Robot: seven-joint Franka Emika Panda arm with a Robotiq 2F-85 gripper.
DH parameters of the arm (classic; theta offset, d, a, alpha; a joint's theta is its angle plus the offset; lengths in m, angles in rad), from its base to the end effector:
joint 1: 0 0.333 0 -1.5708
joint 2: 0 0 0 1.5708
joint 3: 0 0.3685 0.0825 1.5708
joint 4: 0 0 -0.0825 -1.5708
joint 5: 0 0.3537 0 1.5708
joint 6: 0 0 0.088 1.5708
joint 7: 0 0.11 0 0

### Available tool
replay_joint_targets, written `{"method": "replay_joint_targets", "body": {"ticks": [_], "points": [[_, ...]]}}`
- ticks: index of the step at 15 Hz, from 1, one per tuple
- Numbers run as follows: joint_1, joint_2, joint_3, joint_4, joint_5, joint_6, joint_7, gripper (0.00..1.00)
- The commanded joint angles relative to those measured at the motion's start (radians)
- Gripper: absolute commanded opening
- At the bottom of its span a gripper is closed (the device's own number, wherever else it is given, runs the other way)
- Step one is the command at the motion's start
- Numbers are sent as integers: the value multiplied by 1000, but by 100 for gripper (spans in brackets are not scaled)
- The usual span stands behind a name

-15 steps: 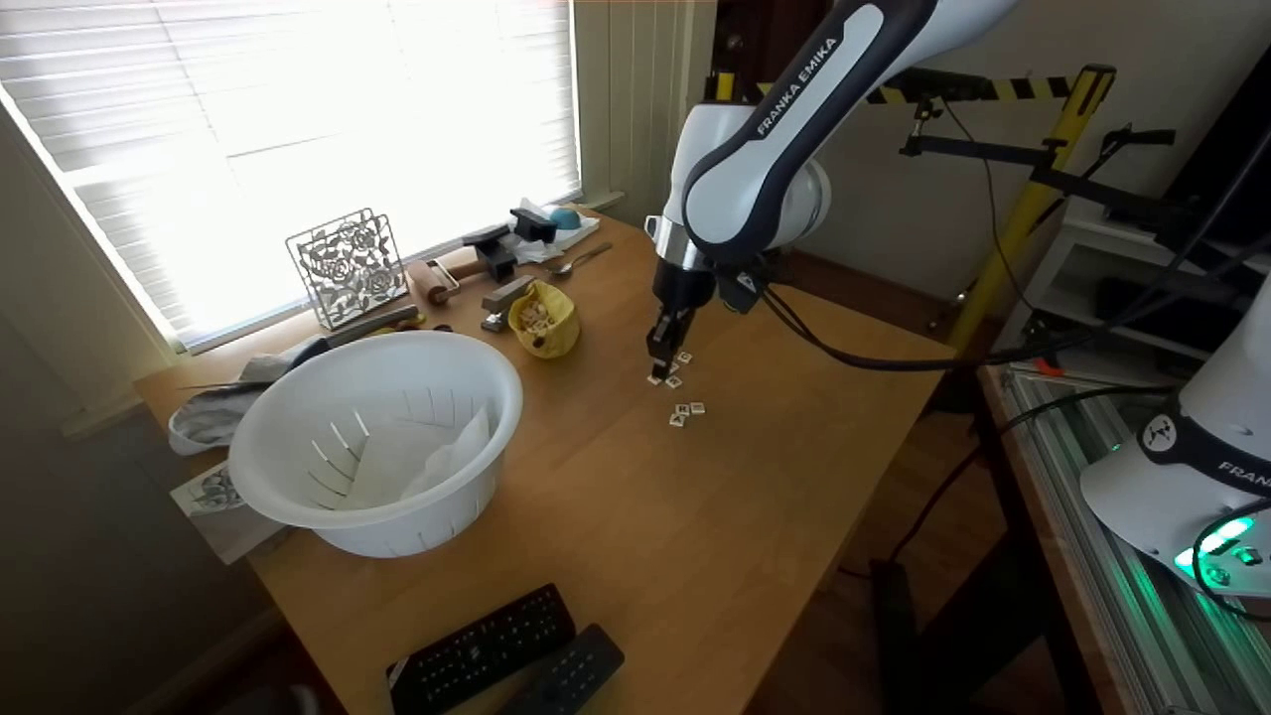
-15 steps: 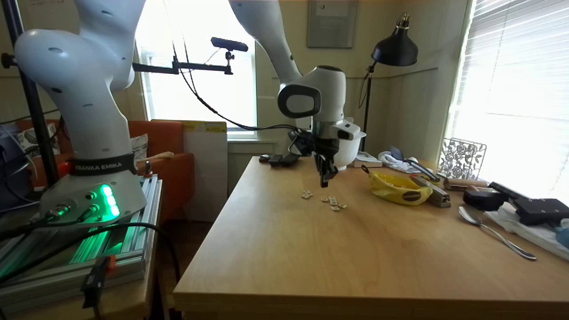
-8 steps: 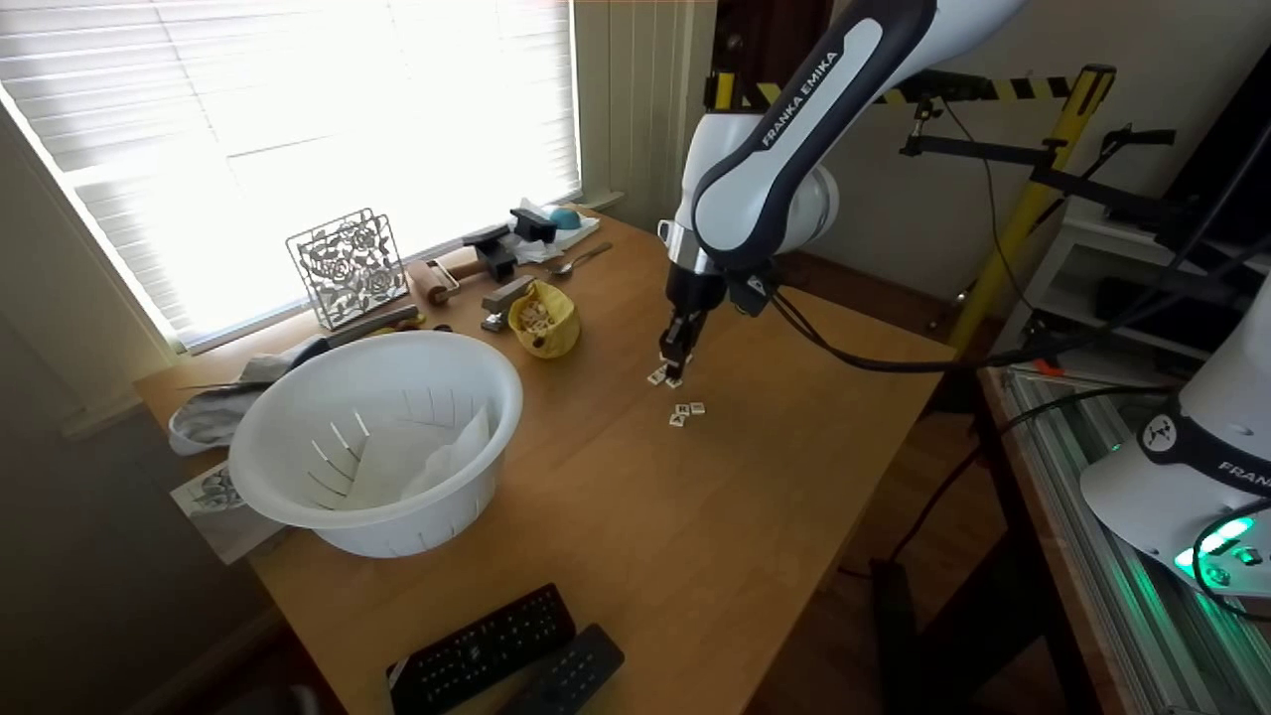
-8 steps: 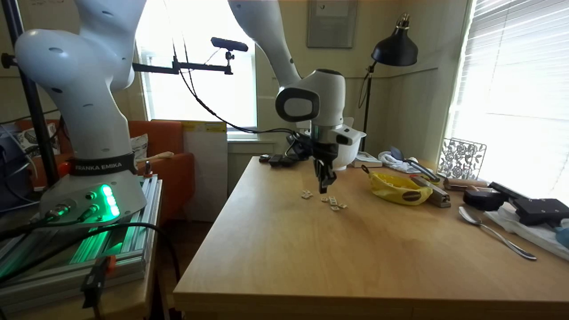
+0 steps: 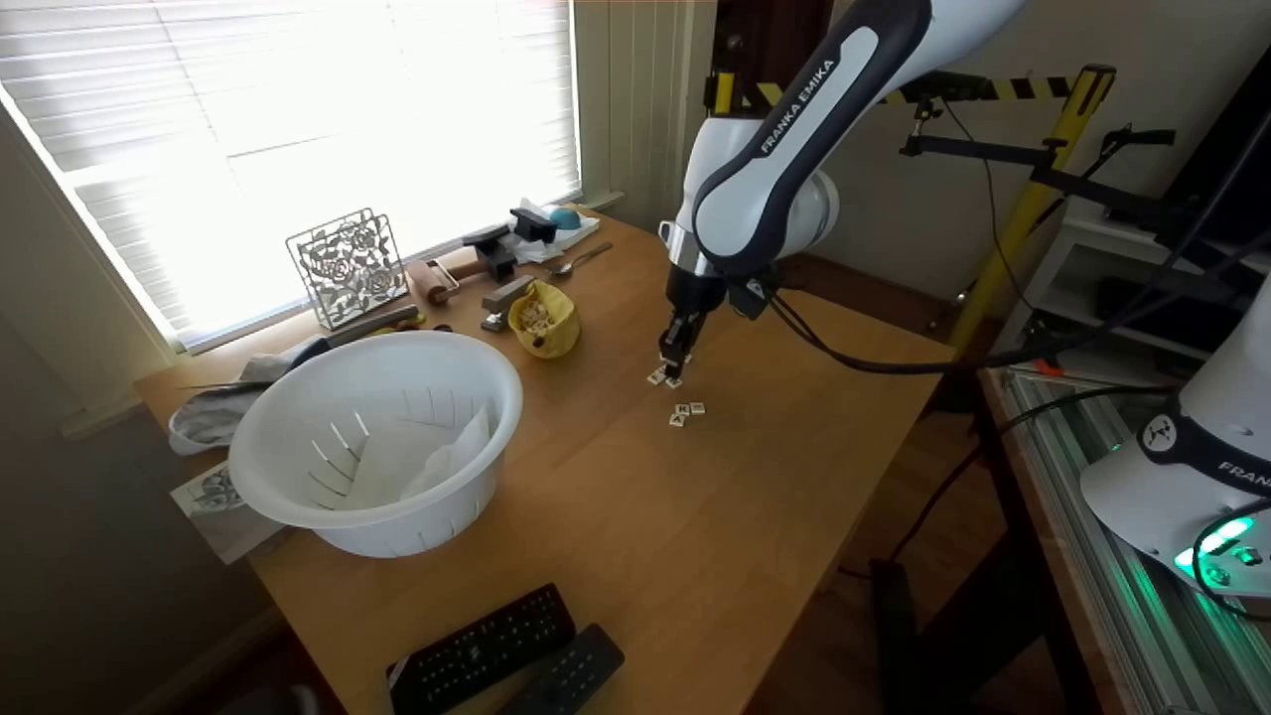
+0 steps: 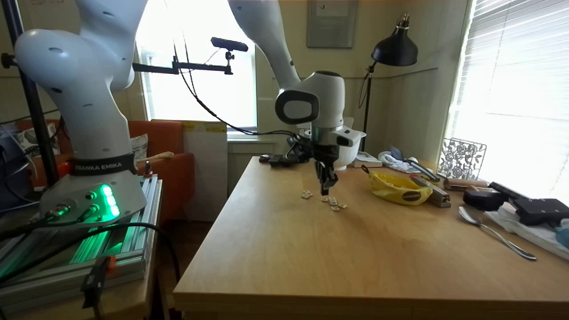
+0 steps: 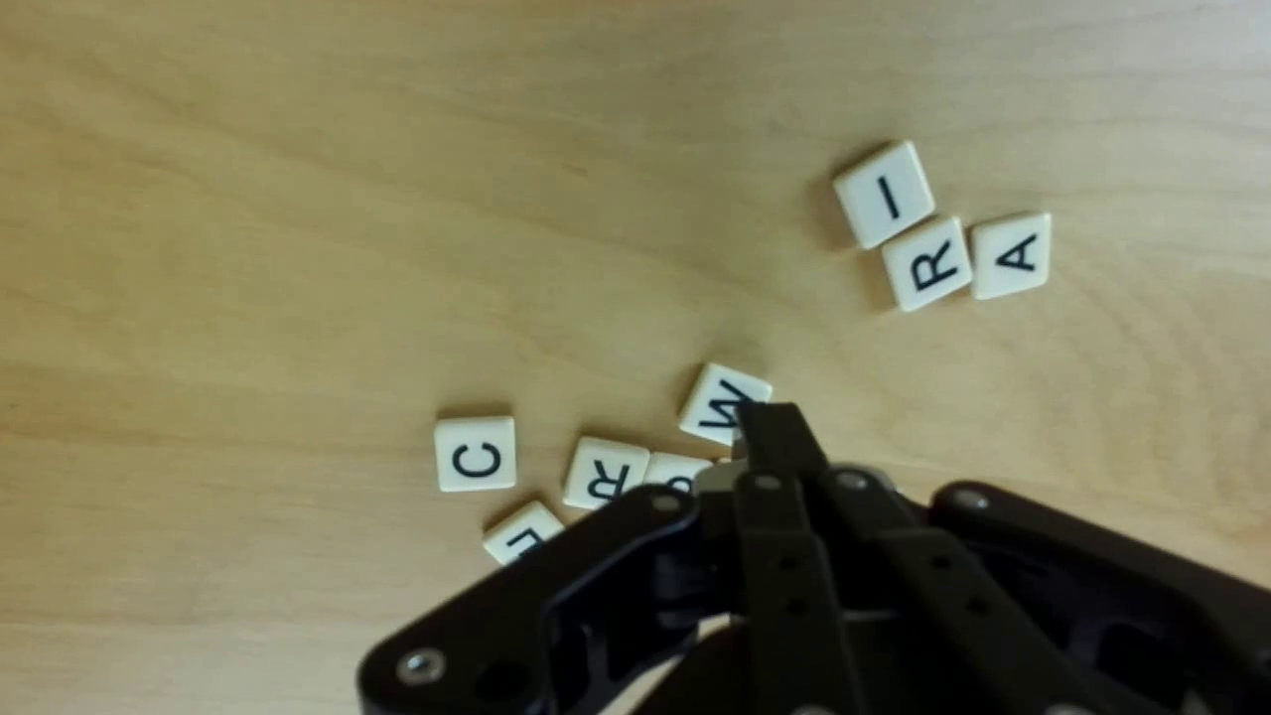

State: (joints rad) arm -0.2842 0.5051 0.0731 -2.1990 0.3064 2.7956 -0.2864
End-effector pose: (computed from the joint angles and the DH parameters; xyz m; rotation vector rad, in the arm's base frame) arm 0.5550 -0.1345 0.2280 -2.9927 0.3297 -0.1840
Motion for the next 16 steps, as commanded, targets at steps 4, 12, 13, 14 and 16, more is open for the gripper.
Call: {"method": "replay_joint_targets", "body": {"ticks": [4,12,13,14,16], "points": [[-24,33,25,-2,-6,55,-2,0],[-42,2,47,-17,-21,-90,-59,0],[-39,-5,45,-18,-23,-125,-73,0],[-37,-10,44,-19,-21,-159,-88,0],[-29,-18,42,-20,-15,-209,-116,0]]}}
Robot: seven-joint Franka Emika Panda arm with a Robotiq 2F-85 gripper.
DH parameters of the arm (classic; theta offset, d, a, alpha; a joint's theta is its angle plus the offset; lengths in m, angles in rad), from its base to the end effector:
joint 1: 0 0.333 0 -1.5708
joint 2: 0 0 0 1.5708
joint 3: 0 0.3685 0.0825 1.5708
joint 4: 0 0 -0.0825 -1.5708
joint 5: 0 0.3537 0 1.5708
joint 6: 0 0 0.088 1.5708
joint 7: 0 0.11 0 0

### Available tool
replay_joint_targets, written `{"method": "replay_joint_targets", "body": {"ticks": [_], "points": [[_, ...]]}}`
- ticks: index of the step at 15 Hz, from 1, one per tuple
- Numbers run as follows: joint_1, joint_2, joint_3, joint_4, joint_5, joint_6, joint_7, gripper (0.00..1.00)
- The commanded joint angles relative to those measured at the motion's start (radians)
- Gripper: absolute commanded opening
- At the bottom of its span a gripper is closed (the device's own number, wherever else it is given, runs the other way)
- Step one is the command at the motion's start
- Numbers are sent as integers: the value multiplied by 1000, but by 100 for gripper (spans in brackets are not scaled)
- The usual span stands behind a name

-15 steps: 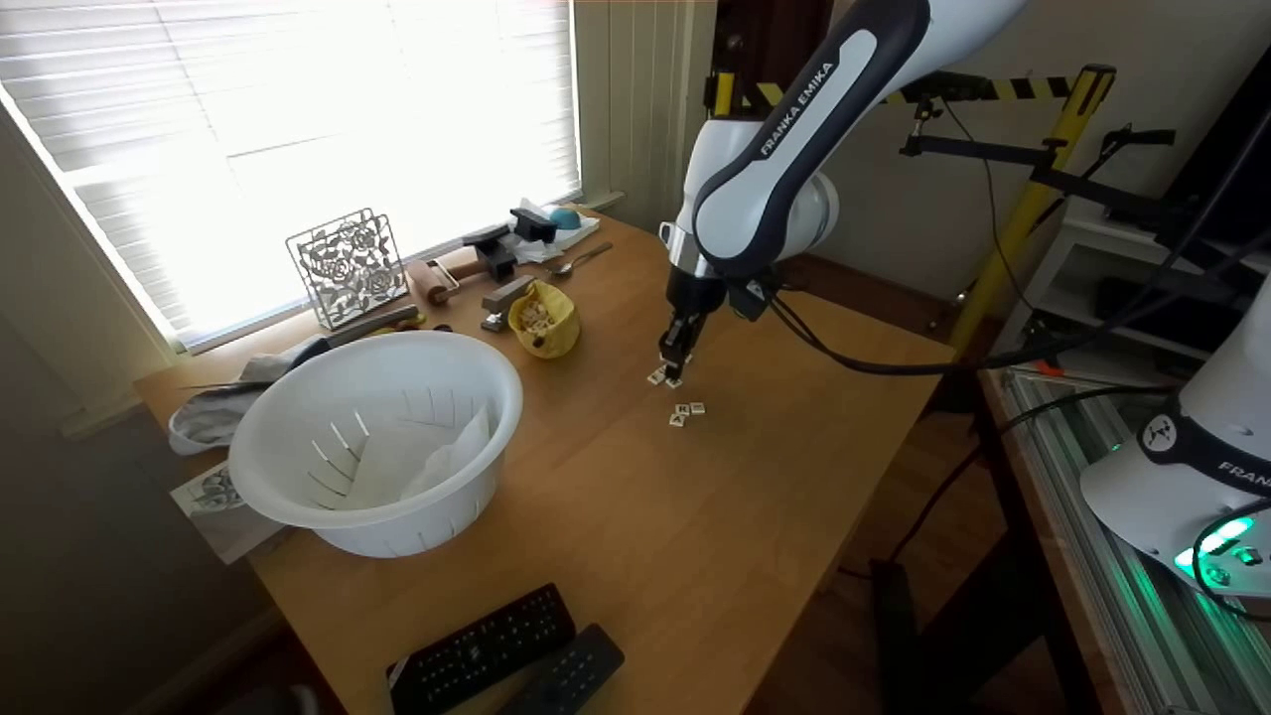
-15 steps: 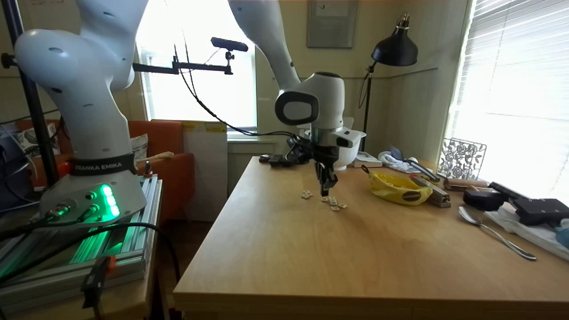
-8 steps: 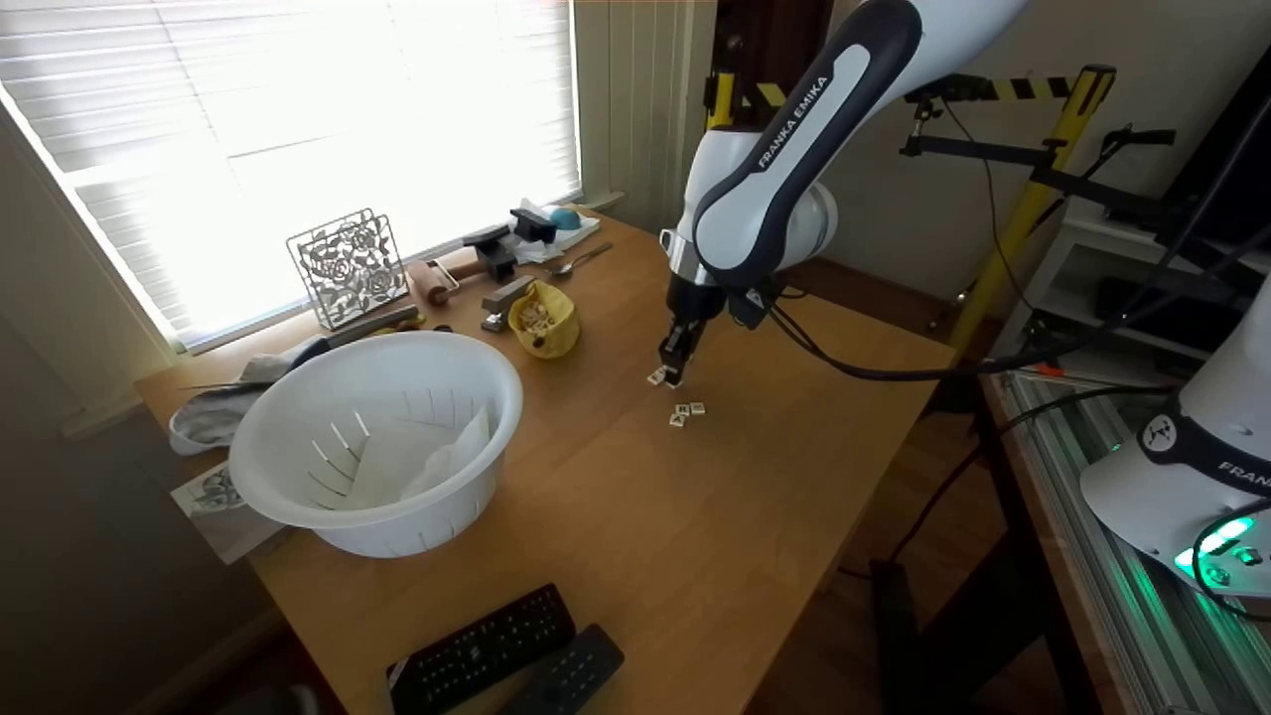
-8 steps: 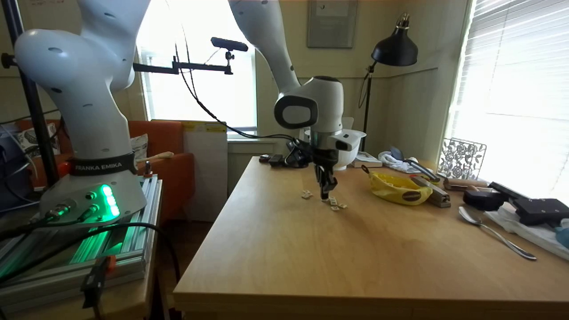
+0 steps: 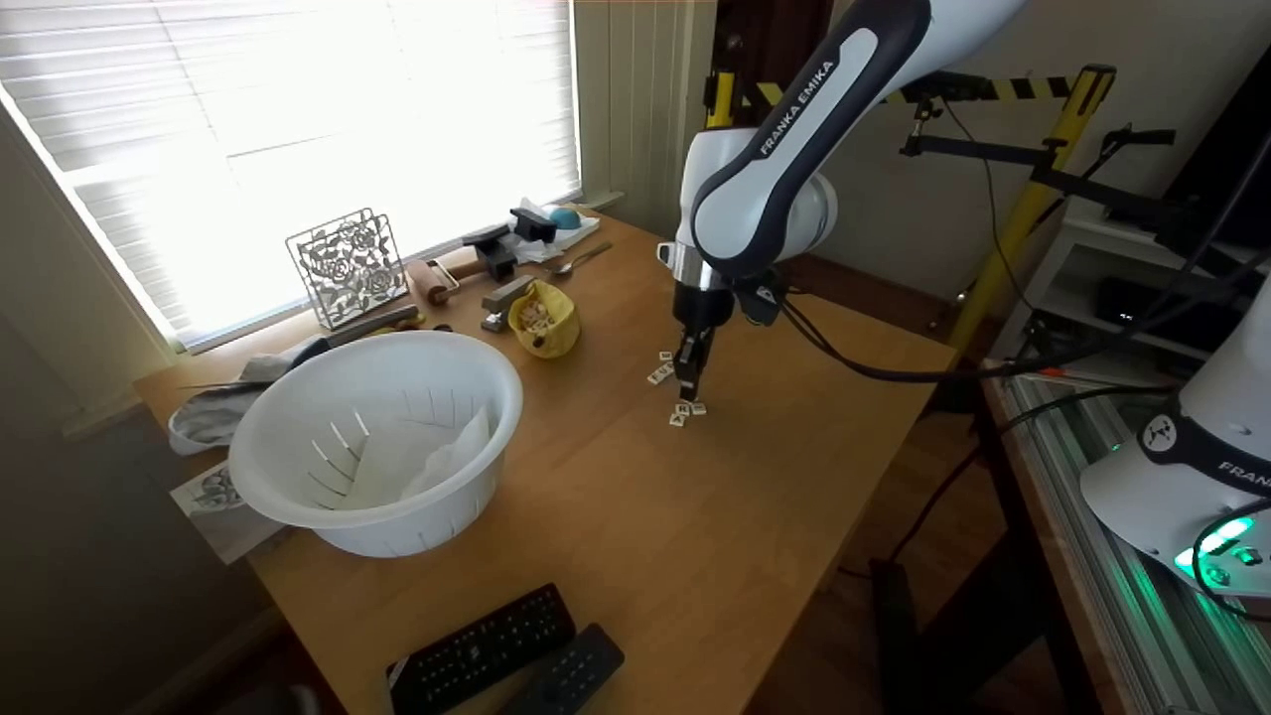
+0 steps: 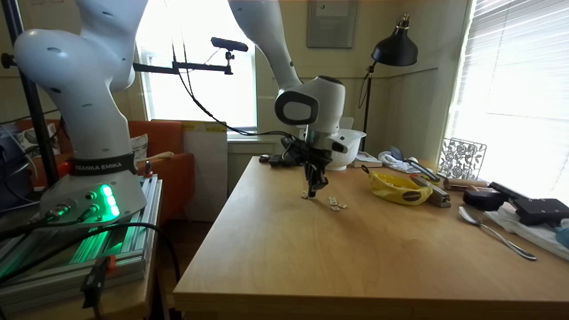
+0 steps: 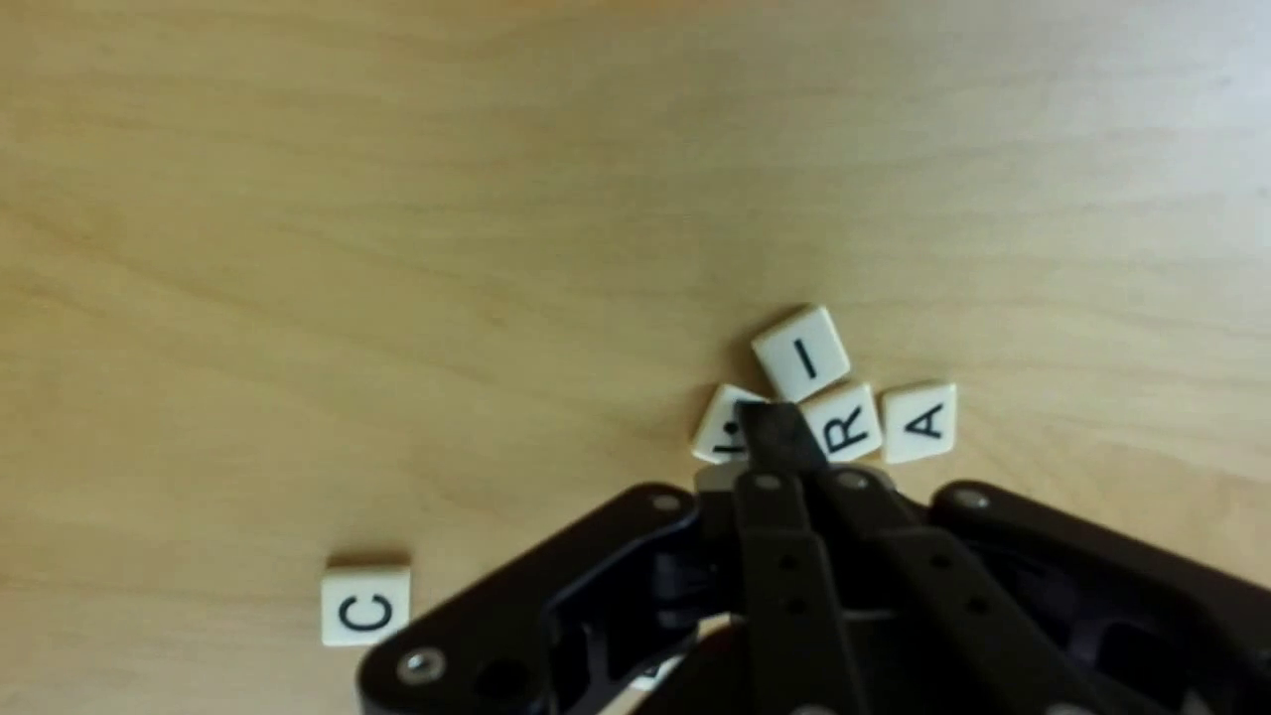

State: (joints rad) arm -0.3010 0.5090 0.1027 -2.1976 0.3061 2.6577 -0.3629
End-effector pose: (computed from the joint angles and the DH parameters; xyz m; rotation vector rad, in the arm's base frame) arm 0.5443 -0.1189 0.2149 -2.9435 0.1803 -0.0024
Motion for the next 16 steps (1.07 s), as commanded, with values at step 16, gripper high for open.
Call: {"method": "replay_joint_targets", "body": {"ticks": [16], "points": [[-16,-122,-60,-15,76,65,-10,0]]}}
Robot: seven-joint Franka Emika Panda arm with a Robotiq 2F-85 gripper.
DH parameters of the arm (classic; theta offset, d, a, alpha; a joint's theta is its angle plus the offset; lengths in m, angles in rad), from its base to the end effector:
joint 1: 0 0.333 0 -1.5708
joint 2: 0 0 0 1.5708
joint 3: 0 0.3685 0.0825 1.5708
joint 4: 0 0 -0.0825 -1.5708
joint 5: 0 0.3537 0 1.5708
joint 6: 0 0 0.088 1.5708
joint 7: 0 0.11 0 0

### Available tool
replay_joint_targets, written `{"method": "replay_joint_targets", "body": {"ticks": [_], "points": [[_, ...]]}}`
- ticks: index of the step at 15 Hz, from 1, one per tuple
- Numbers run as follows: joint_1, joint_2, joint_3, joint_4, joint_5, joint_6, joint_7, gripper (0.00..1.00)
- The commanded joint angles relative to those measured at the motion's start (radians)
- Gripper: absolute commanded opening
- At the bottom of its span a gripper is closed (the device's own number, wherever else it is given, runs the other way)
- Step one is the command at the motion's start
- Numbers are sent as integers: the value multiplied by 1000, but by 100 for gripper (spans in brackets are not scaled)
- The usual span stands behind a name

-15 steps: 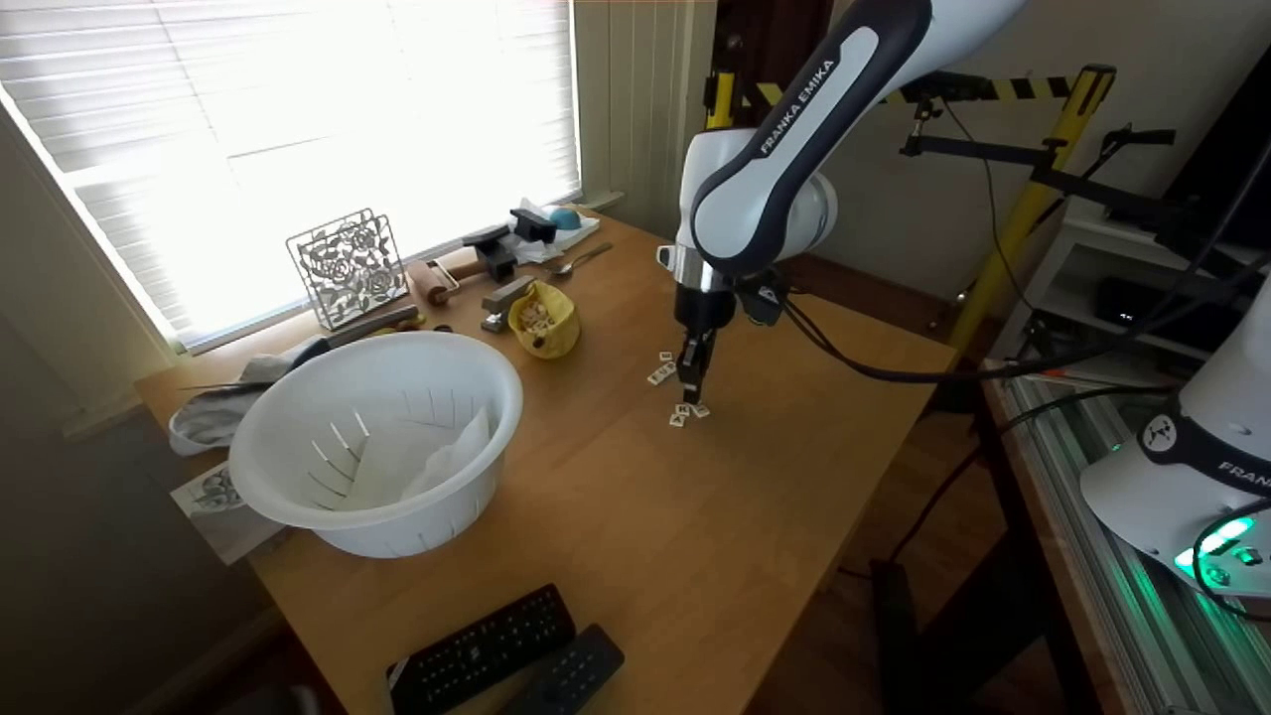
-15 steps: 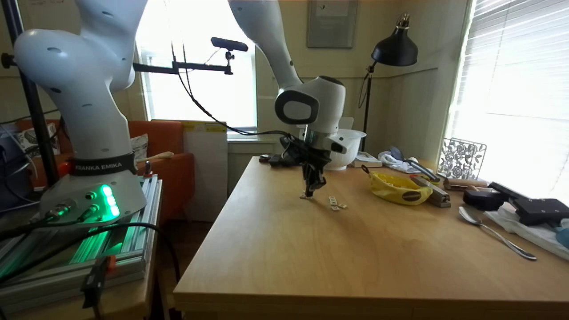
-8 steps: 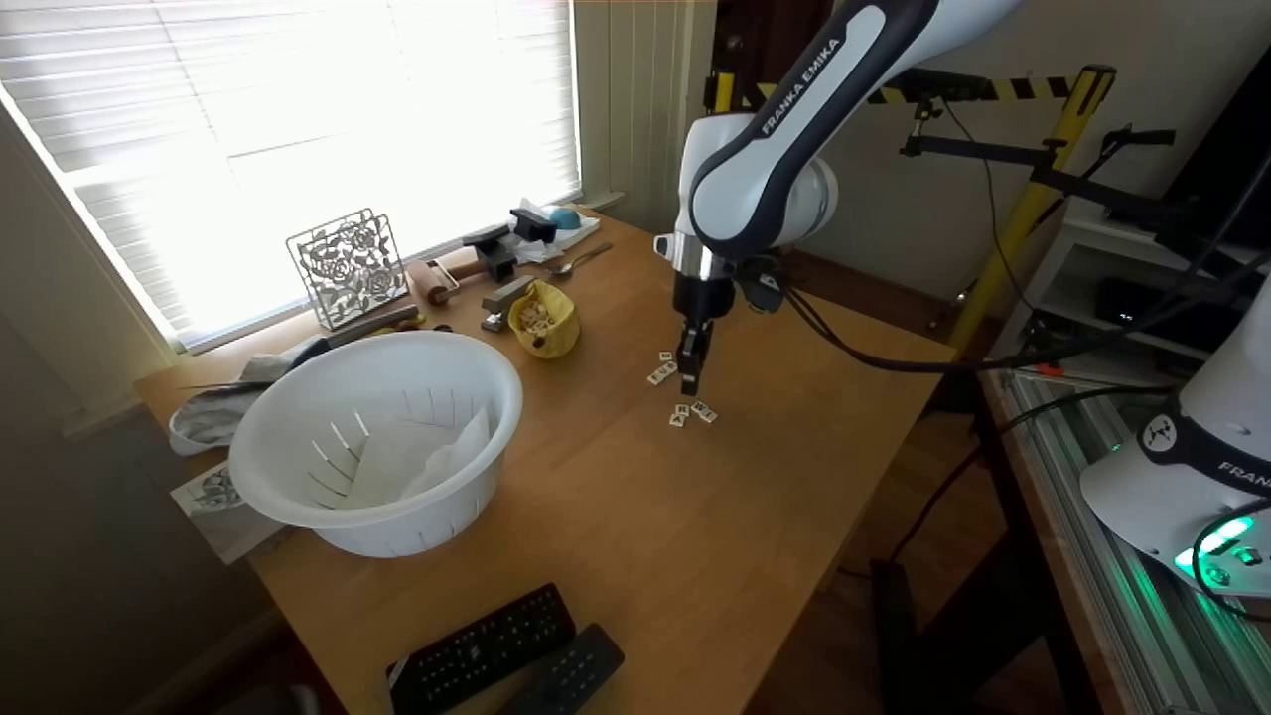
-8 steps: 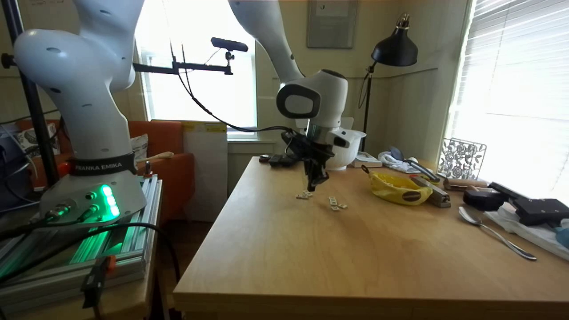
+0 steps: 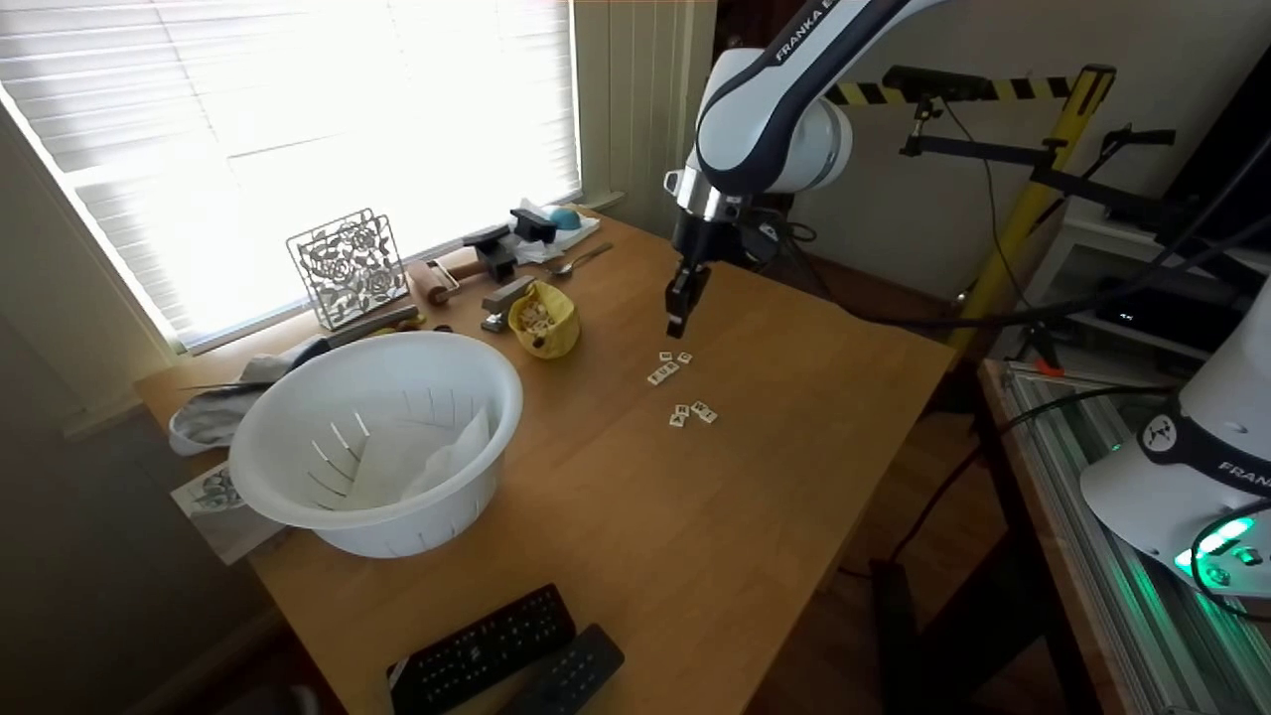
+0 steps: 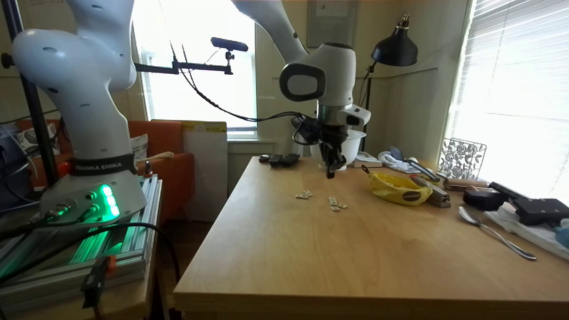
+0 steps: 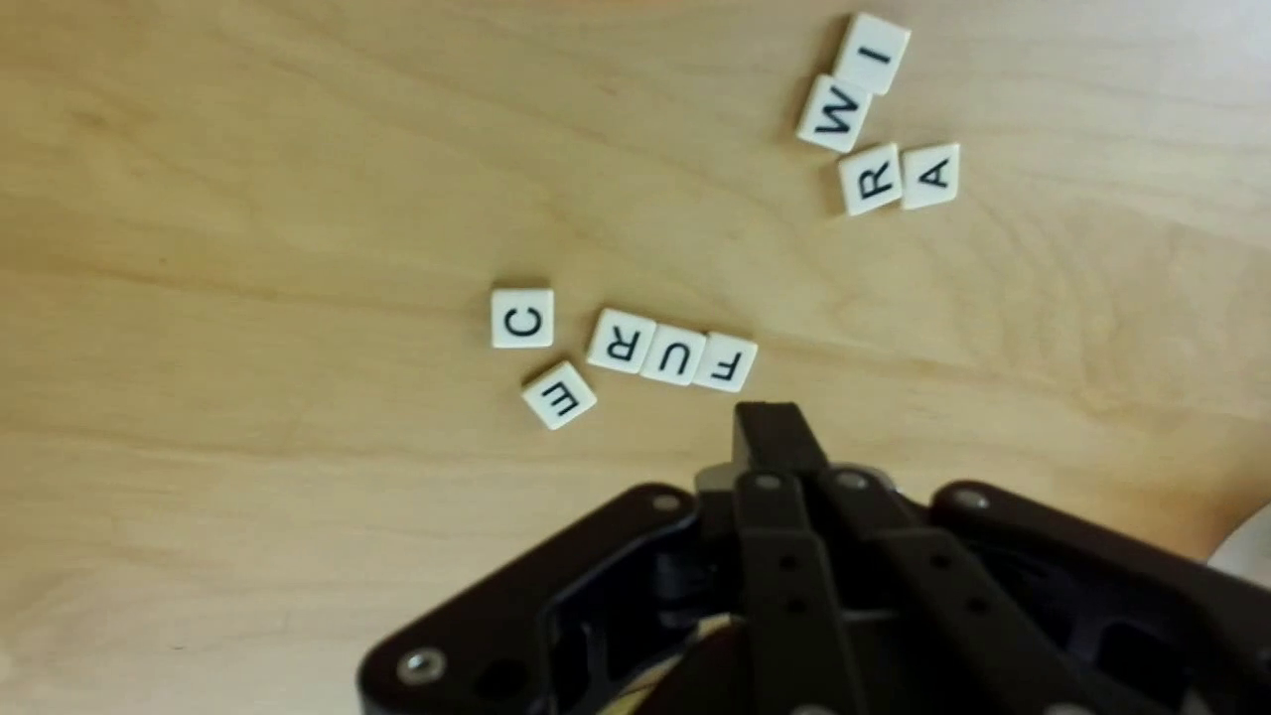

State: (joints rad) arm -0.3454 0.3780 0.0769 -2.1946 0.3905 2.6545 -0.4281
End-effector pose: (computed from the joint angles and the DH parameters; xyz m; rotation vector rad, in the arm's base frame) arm 0.5443 -0.1620 0.2883 -2.9368 0.2739 -0.2209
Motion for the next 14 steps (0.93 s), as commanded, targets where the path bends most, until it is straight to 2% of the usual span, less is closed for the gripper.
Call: {"method": "replay_joint_targets", "body": {"ticks": [1,5,14], "points": [[36,20,-46,-20,-22,91,76,0],[58,65,-76,-20,-58,146,141,0],[80,140,-123,-12,-155,183,254,0]]}}
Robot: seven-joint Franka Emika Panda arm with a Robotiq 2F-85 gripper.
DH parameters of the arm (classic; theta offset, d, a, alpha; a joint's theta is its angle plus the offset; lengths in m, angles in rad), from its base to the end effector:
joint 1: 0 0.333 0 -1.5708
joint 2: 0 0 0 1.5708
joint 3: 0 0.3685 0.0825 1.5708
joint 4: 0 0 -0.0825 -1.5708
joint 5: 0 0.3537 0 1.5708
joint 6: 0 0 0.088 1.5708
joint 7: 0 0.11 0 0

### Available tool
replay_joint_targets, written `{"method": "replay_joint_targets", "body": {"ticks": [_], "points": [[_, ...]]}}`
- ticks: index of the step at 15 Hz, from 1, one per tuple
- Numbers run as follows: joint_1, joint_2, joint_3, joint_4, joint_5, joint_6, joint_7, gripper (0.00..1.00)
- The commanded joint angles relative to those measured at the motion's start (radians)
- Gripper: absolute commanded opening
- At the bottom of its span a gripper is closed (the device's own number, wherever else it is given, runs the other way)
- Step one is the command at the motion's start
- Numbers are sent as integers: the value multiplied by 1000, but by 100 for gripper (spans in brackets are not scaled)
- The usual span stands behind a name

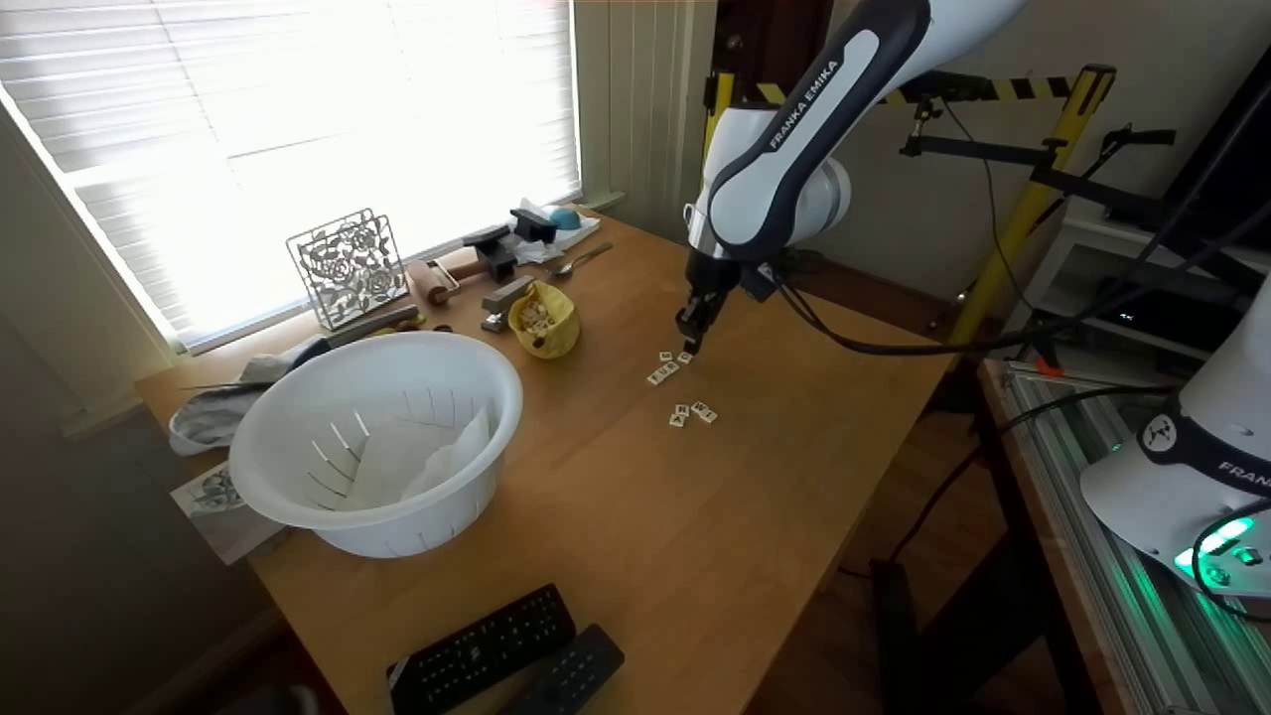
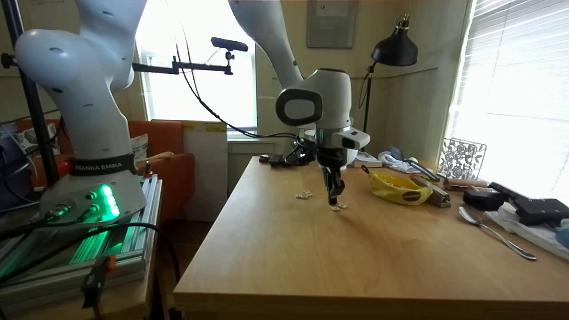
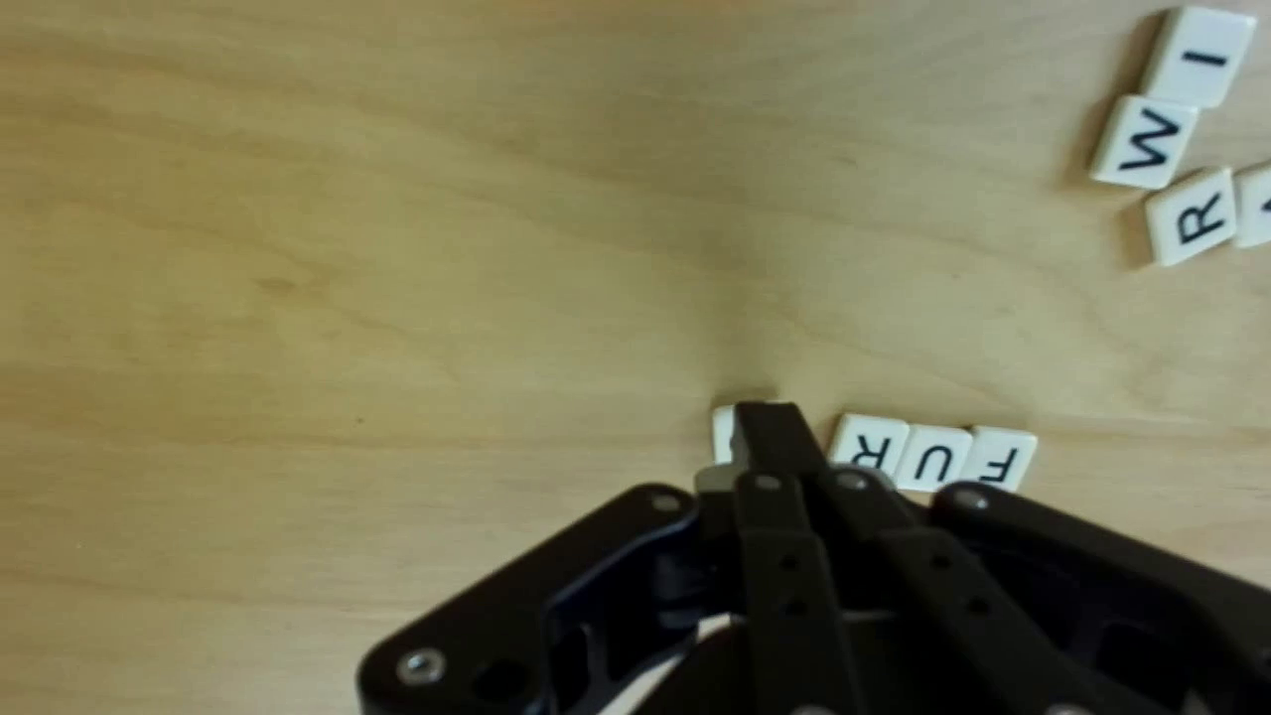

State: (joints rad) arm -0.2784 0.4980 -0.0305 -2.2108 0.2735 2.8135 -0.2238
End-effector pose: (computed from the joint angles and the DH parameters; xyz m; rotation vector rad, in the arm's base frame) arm 0.5385 -0.1848 0.2302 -3.0363 0.5135 -0.1925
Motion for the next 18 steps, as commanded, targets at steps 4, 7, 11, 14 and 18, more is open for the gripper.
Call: {"method": "replay_joint_targets", "body": {"ticks": [4,7,11,14,18], "points": [[8,44,-10,13,-46,41,65,0],[1,54,1,19,-40,53,66,0],[1,67,7,31,-42,64,69,0],[-5,75,20,39,-33,60,71,0],[2,86,19,44,-39,67,77,0]]}}
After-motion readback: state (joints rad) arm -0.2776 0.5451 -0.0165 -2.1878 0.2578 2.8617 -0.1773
